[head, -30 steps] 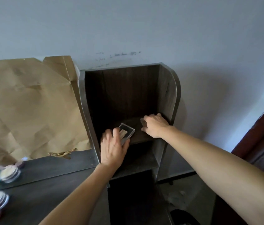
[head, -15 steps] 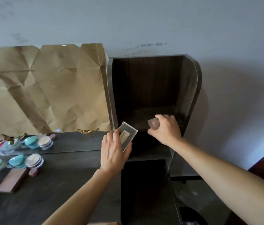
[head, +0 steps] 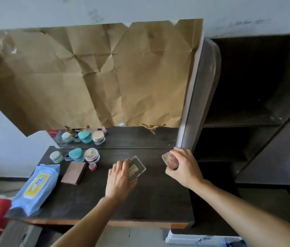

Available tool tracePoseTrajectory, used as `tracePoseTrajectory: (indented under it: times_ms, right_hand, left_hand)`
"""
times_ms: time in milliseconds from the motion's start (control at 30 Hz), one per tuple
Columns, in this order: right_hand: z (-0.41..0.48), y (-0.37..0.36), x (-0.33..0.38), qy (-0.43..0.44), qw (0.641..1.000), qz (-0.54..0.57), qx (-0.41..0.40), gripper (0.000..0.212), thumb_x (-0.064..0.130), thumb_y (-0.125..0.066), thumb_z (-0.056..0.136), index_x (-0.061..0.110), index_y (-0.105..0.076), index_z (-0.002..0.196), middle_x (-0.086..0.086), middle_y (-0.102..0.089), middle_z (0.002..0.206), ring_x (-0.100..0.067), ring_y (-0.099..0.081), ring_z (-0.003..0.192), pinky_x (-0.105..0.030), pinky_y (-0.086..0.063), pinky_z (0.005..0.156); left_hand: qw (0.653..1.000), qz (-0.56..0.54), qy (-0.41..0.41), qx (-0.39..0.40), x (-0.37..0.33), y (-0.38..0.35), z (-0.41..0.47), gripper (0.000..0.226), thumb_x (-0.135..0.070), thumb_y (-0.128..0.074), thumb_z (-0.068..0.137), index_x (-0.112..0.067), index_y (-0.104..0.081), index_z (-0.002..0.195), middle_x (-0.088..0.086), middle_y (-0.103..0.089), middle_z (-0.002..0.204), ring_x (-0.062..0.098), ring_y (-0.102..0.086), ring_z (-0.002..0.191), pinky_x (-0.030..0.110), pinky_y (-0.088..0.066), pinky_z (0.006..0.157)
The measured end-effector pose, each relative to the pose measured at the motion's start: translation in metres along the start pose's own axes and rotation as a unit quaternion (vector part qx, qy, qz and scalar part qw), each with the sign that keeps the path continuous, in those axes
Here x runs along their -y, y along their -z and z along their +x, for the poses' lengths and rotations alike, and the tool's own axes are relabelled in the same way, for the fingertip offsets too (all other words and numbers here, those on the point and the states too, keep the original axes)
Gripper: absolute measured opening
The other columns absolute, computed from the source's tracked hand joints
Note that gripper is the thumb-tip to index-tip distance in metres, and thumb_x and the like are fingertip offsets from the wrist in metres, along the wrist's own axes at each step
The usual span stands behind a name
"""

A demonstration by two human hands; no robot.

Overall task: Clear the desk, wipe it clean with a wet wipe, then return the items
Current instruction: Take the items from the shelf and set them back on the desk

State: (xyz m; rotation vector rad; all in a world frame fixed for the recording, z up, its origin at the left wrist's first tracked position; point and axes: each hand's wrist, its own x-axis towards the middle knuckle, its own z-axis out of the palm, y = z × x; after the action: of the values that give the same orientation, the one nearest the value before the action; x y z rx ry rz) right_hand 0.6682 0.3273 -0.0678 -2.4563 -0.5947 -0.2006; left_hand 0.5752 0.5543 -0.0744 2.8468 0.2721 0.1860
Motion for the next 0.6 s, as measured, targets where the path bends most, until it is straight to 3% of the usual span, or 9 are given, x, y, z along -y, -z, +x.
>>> tracePoseTrajectory:
  times_ms: [200,400,600]
  right_hand:
    - [0.007,-0.079,0.047,-0.031,0.995,-0.005,0.097,0.07,0.042,-0.074,0.064,0.015,-0.057,0.127,0.0,-0.055,0.132,-0.02,-0.047,0.118,-0.032,-0.041,0.101]
    - [0.035,-0.137,0.066,-0.035,0.988,-0.015,0.15,0.071,0.049,-0.072,0.067,0.02,-0.053,0.129,0.004,-0.054,0.132,-0.018,-0.045,0.119,-0.032,-0.042,0.099]
    - [0.075,-0.199,0.062,-0.046,0.981,-0.01,0.189,0.068,0.046,-0.073,0.071,0.02,-0.051,0.13,0.003,-0.051,0.133,-0.018,-0.042,0.121,-0.03,-0.039,0.099]
  left_hand:
    - [0.998,0.036,-0.006,0.044,0.09,0.007,-0.016,0.066,-0.05,-0.062,0.081,-0.021,-0.04,0.136,0.0,-0.05,0.126,0.021,-0.048,0.117,0.033,-0.036,0.1]
    - [0.994,0.064,-0.03,0.085,0.138,-0.001,0.006,0.075,-0.047,-0.062,0.081,-0.018,-0.031,0.143,0.0,-0.046,0.136,0.02,-0.042,0.127,0.033,-0.019,0.115]
    - [0.982,0.105,-0.062,0.144,0.175,-0.026,0.072,0.083,-0.04,-0.062,0.083,-0.014,-0.018,0.148,0.004,-0.039,0.143,0.021,-0.032,0.136,0.034,-0.002,0.119]
